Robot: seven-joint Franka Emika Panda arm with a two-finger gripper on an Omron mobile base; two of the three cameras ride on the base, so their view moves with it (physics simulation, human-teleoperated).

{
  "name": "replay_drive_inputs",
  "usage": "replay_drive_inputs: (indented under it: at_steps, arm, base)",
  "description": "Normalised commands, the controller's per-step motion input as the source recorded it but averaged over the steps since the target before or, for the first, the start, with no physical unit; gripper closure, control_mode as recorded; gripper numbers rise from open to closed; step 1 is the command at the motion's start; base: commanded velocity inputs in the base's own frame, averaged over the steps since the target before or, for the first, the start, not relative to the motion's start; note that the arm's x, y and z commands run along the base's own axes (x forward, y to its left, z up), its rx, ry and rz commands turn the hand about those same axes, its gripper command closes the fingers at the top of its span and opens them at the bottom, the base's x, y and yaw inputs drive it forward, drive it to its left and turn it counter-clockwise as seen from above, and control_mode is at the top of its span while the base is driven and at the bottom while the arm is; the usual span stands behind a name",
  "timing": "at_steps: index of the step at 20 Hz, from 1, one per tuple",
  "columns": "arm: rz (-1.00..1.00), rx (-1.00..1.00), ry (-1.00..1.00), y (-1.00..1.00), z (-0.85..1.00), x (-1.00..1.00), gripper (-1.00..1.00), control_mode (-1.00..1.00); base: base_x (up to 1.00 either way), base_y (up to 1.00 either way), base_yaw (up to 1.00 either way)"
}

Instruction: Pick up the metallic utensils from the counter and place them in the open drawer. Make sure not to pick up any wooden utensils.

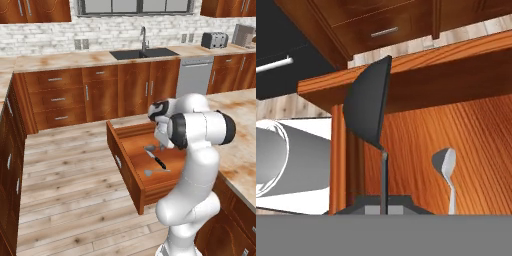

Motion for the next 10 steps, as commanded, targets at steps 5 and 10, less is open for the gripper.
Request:
replay_drive_inputs:
  at_steps: [5,10]
  arm:
    - [0.0,0.0,0.0,-0.01,-0.45,0.26,1.0,-1.0]
    - [0.0,0.0,0.0,0.0,-0.47,0.24,1.0,-1.0]
  base:
    - [0.0,0.0,0.0]
    - [0.0,0.0,0.0]
